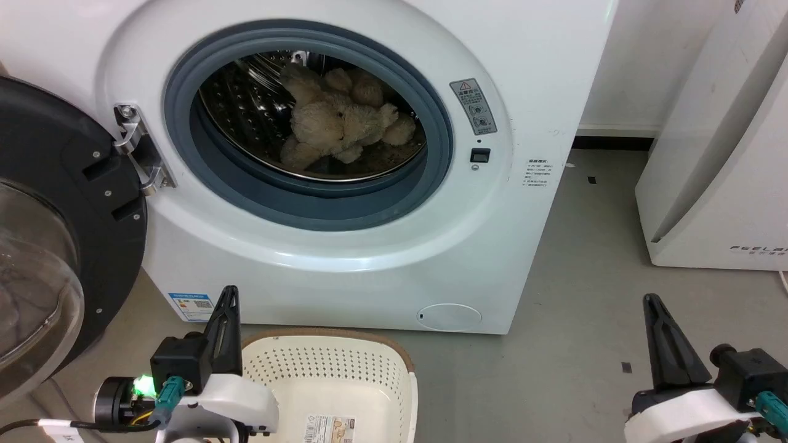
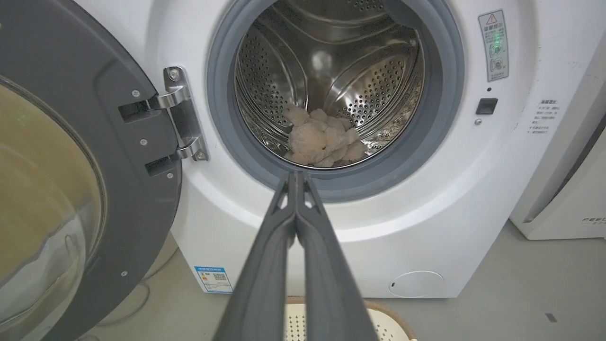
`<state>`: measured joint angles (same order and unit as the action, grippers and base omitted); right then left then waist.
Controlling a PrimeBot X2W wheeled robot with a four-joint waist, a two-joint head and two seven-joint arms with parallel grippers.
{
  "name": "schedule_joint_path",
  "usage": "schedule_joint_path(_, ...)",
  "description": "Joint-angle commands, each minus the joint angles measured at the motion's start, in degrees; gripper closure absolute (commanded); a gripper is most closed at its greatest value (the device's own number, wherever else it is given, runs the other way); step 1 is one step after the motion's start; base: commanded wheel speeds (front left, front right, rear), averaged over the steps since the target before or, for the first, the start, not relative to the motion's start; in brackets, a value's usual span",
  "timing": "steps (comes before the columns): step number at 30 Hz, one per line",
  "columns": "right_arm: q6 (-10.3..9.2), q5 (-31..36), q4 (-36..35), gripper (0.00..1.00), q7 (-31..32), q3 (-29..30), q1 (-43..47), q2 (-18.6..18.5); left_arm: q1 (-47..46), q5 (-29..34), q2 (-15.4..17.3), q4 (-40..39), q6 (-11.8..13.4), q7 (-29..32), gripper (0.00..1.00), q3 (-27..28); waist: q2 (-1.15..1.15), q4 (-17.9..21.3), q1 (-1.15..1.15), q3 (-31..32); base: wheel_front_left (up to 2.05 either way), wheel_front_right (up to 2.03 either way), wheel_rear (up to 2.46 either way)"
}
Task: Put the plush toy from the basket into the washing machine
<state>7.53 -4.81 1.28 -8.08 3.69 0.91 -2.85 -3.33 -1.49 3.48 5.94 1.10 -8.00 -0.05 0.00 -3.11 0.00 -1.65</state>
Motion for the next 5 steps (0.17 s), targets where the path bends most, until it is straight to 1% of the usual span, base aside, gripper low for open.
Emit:
schedule_joint_path(1, -0.02, 0.6, -0.3, 1.0, 0.4, -0.2, -0.4, 0.0, 0.9, 0.6, -0.1, -0.5, -0.2, 0.4, 1.0, 0.0, 0.0, 0.1, 0.0, 0.0, 0.0, 0.0, 0.0)
schedule_joint_path(5, -0.02, 0.8, -0.4, 1.0, 0.9, -0.4, -0.4, 0.0, 1.1, 0.6, -0.1, -0.8, -0.2, 0.8, 1.0, 0.0, 0.0, 0.2, 0.0, 0.1, 0.0, 0.0, 0.0)
